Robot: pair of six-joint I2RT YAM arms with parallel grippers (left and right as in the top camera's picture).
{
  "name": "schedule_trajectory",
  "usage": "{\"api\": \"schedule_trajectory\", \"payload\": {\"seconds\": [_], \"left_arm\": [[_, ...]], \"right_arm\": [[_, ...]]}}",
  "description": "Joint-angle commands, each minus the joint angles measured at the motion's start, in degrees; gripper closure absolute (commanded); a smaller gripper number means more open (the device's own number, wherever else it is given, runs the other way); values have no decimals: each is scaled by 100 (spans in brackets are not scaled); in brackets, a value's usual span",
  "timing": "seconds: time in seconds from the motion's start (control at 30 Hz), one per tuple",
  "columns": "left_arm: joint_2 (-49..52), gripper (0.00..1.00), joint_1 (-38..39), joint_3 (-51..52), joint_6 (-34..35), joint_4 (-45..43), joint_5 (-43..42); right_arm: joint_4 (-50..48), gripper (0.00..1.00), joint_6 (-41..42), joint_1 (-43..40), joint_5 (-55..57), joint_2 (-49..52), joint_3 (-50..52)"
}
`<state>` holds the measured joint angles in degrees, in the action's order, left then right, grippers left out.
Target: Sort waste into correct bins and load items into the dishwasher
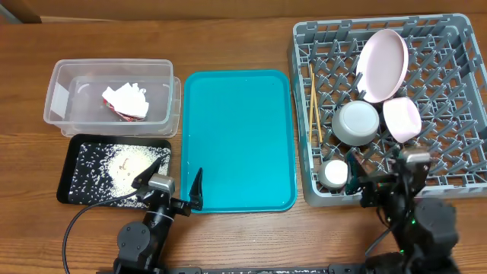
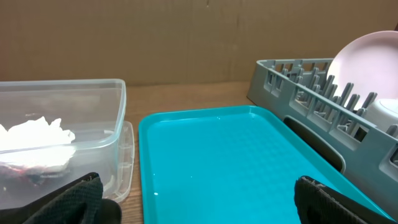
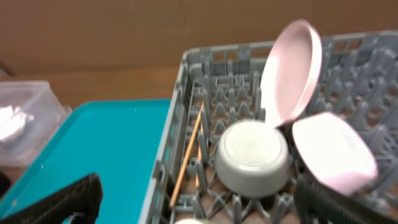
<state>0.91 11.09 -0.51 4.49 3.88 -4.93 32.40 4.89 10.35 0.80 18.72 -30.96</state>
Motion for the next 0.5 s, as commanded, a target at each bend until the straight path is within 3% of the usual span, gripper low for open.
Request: {"api": "schedule_trajectory", "payload": {"seconds": [0.0,0.2,0.37,0.47], "left_arm": [[-59,0,-20,24,81,15,2],[-59,0,-20,24,81,15,2],[-59,0,-20,24,81,15,2],[-59,0,-20,24,81,15,2]], "right_arm": [[-1110,0,-22,-175,-520,-966,1320],[-2208,0,-22,-201,-520,-1858,2612],[-2962,0,-24,-352,-538,-1856,3071],[-2855,0,-26,-400,-538,-1856,3053]]}}
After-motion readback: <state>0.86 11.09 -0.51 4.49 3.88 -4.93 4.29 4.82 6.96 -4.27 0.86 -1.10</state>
